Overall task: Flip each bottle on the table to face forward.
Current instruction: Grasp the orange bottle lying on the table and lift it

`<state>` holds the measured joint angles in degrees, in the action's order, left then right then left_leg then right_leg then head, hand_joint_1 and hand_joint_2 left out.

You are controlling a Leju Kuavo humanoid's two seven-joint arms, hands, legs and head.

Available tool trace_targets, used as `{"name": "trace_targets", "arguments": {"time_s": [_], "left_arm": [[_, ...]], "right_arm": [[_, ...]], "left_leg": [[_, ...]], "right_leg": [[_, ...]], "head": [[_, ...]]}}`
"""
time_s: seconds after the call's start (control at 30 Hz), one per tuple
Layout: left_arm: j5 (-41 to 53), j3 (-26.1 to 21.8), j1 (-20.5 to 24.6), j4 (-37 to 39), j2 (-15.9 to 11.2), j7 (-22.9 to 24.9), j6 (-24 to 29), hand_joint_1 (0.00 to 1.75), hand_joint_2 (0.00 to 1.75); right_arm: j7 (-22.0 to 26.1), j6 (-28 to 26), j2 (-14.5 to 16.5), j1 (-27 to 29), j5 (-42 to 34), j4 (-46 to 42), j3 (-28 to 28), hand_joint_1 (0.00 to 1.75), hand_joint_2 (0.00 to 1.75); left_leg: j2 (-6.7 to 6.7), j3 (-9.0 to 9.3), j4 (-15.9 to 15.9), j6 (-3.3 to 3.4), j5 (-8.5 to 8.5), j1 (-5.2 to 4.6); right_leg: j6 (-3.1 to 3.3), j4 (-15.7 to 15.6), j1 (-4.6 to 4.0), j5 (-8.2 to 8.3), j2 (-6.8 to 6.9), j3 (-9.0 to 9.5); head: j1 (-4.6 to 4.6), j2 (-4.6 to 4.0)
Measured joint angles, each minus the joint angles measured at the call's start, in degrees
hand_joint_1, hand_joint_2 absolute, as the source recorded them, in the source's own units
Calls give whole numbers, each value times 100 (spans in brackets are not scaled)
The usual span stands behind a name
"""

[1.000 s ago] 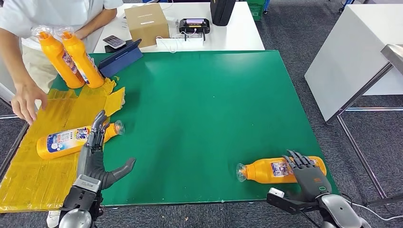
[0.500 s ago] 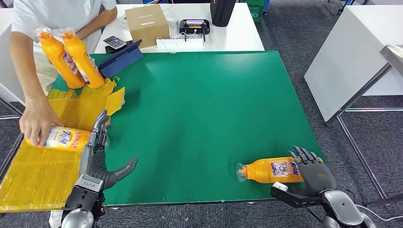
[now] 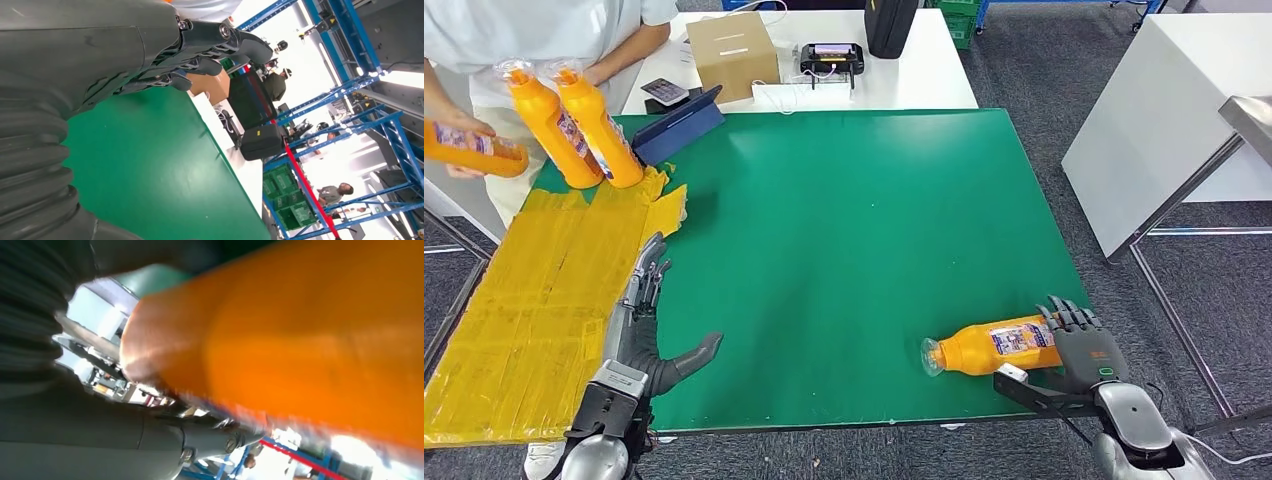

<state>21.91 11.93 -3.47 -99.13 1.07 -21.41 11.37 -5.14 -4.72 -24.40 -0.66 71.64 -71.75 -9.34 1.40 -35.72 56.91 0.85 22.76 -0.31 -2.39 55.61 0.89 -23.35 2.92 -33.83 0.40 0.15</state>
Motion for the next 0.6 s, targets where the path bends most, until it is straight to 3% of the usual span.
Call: {"name": "trace_targets", "arguments": {"time_s": [0.43, 0.6], "left_arm": [[-147, 85, 81, 126, 2, -52, 7, 0, 175], [-131, 132, 70, 141, 3, 21, -95, 0, 175]], "right_arm": [[273, -4, 88, -384, -113, 660, -15, 175, 175], [499, -504, 298, -376, -476, 569, 3, 175, 175]], "left_leg": [[1, 41, 0, 16, 15, 1], [2, 40, 0, 16, 13, 1]], "right_leg": [[-11, -4, 0, -11, 0, 28], [-10, -4, -1, -7, 0, 67]], "head": [[1, 0], [1, 0]]}}
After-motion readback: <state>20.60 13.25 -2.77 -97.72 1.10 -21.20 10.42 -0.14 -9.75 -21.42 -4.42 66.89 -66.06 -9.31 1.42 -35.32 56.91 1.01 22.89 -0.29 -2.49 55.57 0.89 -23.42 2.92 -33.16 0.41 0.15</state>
